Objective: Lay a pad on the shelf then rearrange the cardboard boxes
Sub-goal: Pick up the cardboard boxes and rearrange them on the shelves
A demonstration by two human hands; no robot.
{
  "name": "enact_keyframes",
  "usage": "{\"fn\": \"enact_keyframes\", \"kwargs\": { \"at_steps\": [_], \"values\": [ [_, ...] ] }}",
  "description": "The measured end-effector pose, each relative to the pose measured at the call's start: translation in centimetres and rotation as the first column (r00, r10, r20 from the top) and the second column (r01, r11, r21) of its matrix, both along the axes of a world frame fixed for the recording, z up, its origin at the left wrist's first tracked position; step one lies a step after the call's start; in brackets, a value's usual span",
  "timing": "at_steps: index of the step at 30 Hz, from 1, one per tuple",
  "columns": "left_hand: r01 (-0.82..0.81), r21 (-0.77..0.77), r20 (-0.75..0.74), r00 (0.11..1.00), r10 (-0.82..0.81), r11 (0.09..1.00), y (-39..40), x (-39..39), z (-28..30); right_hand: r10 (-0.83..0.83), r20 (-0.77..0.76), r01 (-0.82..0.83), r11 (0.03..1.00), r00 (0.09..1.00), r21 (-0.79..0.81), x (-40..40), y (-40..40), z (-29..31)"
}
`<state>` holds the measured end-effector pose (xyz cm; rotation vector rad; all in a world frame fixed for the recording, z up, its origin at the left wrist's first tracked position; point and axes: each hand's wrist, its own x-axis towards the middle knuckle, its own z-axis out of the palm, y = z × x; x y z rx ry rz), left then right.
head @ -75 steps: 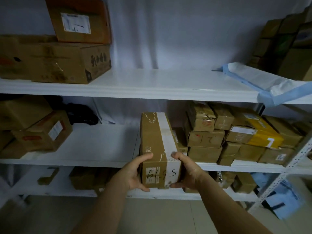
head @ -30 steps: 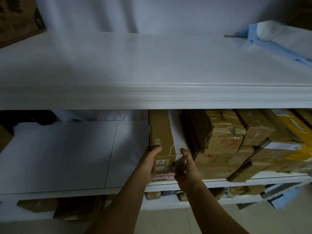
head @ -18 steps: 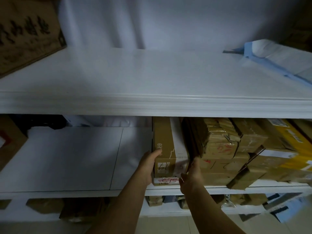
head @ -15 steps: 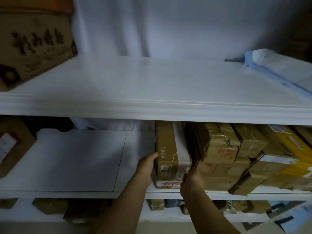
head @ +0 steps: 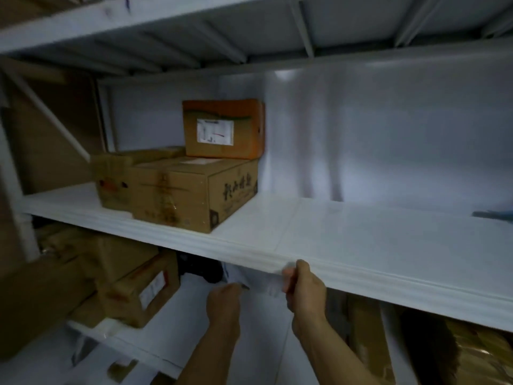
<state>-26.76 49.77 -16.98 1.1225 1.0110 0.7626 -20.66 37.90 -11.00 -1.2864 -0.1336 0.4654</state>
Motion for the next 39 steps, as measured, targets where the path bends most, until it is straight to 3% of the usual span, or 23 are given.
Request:
{"fn": "enact_keyframes", "kwargs": {
  "at_steps": [7, 12, 19, 25, 32, 39],
  "values": [
    [-0.169, 0.174, 0.081, 0.984, 0.157, 0.97, 7.8, -4.6, 6.2, 0.168, 0.139, -0.17, 0.985, 0.976, 0.006, -2.4, 6.8, 5.6],
    [-0.289, 0.21, 0.119, 0.956, 0.269, 0.934, 13.9, -6.8, 10.0, 0.169, 0.107, -0.171, 0.985, 0.98, 0.011, -2.8, 12.1, 7.3],
    [-0.273, 0.416, 0.189, 0.959, 0.211, 0.868, 19.1, -6.0, 18.2, 0.063, 0.128, -0.072, 0.995, 0.99, 0.068, -1.7, 19.5, 10.7],
    [-0.222, 0.525, 0.209, 0.969, 0.129, 0.821, 21.8, -1.7, 24.6, -0.043, 0.249, 0.023, 0.996, 0.968, 0.082, 2.0, 22.2, 14.8],
    [-0.115, 0.563, 0.004, 0.991, 0.136, 0.818, 26.1, 4.6, 27.3, -0.075, 0.385, 0.082, 0.997, 0.92, -0.003, 9.7, 26.0, 17.4],
    [0.007, 0.513, -0.145, 0.986, 0.078, 0.858, 31.2, 10.1, 27.9, 0.05, 0.473, -0.004, 0.995, 0.88, -0.097, 15.9, 29.1, 19.4]
  ]
}}
